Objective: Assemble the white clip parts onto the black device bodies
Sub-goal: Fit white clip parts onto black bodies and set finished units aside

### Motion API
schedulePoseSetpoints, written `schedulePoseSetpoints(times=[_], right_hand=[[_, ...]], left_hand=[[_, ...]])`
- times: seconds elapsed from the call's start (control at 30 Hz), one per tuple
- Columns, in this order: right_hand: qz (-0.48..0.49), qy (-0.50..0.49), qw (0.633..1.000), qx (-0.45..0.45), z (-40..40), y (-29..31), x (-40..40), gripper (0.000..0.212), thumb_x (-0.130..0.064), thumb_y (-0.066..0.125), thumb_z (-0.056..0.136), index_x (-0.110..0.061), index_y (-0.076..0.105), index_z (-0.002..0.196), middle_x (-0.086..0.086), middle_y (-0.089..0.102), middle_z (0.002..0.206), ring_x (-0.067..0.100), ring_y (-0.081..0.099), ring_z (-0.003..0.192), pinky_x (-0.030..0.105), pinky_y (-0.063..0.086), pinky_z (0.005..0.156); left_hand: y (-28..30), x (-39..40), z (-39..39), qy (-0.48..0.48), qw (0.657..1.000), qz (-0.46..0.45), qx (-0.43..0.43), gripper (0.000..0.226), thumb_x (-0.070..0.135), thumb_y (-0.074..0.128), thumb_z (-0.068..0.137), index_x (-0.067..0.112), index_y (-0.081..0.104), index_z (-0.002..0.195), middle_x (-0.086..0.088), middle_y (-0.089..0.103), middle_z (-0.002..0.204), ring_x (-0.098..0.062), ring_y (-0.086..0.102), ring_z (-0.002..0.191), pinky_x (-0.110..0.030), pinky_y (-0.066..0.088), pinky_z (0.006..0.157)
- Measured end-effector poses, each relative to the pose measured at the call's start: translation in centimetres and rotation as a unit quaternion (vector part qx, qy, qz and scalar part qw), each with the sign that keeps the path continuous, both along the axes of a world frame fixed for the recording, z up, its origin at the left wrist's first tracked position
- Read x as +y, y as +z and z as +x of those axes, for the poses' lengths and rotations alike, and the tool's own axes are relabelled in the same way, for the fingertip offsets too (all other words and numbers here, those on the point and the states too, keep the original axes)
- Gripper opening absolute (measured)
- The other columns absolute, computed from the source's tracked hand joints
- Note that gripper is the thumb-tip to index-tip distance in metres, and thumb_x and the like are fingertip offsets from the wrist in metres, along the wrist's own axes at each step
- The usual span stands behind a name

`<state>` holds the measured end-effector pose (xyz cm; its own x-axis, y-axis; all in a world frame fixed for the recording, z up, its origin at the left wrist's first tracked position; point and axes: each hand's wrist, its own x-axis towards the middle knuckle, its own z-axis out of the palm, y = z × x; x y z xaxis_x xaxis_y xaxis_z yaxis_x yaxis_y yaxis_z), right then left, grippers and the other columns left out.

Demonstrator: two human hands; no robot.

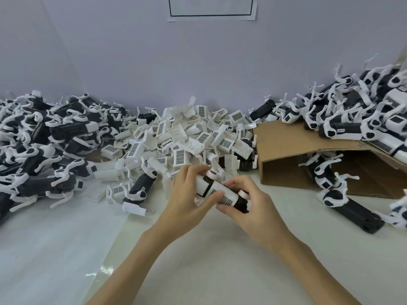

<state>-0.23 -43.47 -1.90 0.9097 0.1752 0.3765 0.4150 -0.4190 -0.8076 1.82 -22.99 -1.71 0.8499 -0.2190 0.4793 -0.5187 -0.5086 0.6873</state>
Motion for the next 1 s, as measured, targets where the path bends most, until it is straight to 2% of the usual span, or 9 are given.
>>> schedulePoseSetpoints(times=[0.1,0.2,0.3,0.4,0.5,0.57,0.73,0.87,1.0], right_hand=[[-0.059,-0.031,0.995,-0.080,-0.1,-0.1,0.3,0.053,-0.043,0.082,0.086,-0.038,0.058,0.133,-0.027,0.063,0.122,0.005,0.058,0.121,0.015,0.044,0.097],[-0.079,-0.024,0.993,-0.080,-0.1,0.1,0.1,0.048,-0.054,0.062,0.094,-0.038,0.057,0.139,-0.030,0.061,0.124,0.004,0.053,0.121,0.010,0.039,0.095],[-0.103,-0.032,0.991,-0.078,0.2,0.1,0.1,0.039,-0.041,0.065,0.098,-0.034,0.063,0.136,-0.023,0.065,0.122,0.009,0.055,0.115,0.015,0.042,0.092],[-0.101,-0.030,0.992,-0.069,0.3,0.4,0.0,0.031,-0.035,0.065,0.100,-0.034,0.067,0.131,-0.025,0.067,0.117,0.003,0.057,0.111,0.017,0.045,0.089],[-0.026,0.035,0.999,0.001,0.1,0.5,0.0,0.026,-0.034,0.061,0.104,-0.030,0.070,0.128,-0.023,0.071,0.116,0.001,0.063,0.113,0.015,0.049,0.088],[0.029,0.071,0.995,0.069,0.0,0.9,0.0,0.028,-0.037,0.060,0.105,-0.027,0.072,0.127,-0.015,0.074,0.115,0.006,0.067,0.111,0.020,0.051,0.090],[0.119,0.113,0.977,0.140,-0.5,1.2,0.9,0.036,-0.045,0.061,0.101,-0.025,0.070,0.130,-0.003,0.076,0.118,0.015,0.071,0.114,0.027,0.054,0.094],[-0.010,0.092,0.990,0.102,-1.1,1.1,1.7,0.065,-0.073,0.070,0.083,-0.048,0.052,0.140,-0.024,0.064,0.127,0.000,0.060,0.122,0.019,0.047,0.103],[-0.150,0.044,0.987,0.031,-1.0,2.2,2.2,0.056,-0.070,0.073,0.079,-0.050,0.056,0.128,-0.025,0.064,0.114,-0.002,0.062,0.093,0.025,0.055,0.082]], left_hand=[[0.2,0.6,0.3,-0.047,0.995,-0.075,0.040,0.045,0.046,0.079,0.093,0.035,0.056,0.130,0.021,0.068,0.117,-0.009,0.065,0.114,-0.016,0.047,0.095],[0.7,1.1,0.4,-0.046,0.996,-0.076,0.022,0.048,0.049,0.082,0.088,0.037,0.060,0.129,0.018,0.068,0.126,-0.016,0.060,0.127,-0.031,0.044,0.108],[0.8,0.9,0.2,-0.015,0.997,-0.067,0.024,0.049,0.050,0.085,0.084,0.042,0.060,0.126,0.021,0.068,0.124,-0.016,0.056,0.131,-0.047,0.036,0.116],[0.9,0.8,-0.1,0.002,0.997,-0.065,0.041,0.049,0.057,0.078,0.086,0.046,0.059,0.130,0.024,0.068,0.119,-0.011,0.049,0.132,-0.044,0.038,0.113],[1.2,0.5,-0.6,0.027,0.999,-0.006,-0.034,0.038,0.063,0.059,0.094,0.044,0.058,0.127,0.028,0.069,0.106,0.009,0.045,0.124,-0.035,0.032,0.106],[1.4,0.5,-0.6,0.051,0.995,0.004,-0.090,0.033,0.062,0.057,0.095,0.037,0.064,0.115,0.022,0.066,0.102,-0.002,0.055,0.117,-0.037,0.033,0.104],[1.3,0.7,-0.5,0.016,0.980,-0.198,-0.017,0.036,0.055,0.063,0.094,0.021,0.074,0.096,0.000,0.073,0.092,-0.022,0.069,0.092,-0.048,0.053,0.082],[1.5,0.3,-0.2,0.115,0.939,-0.315,0.075,0.032,0.048,0.067,0.088,0.020,0.066,0.074,0.006,0.064,0.070,-0.021,0.058,0.069,-0.037,0.039,0.058],[1.7,1.2,0.3,0.147,0.939,-0.290,0.107,0.034,0.059,0.070,0.089,0.028,0.069,0.078,0.014,0.063,0.066,-0.009,0.051,0.060,-0.034,0.037,0.057]])
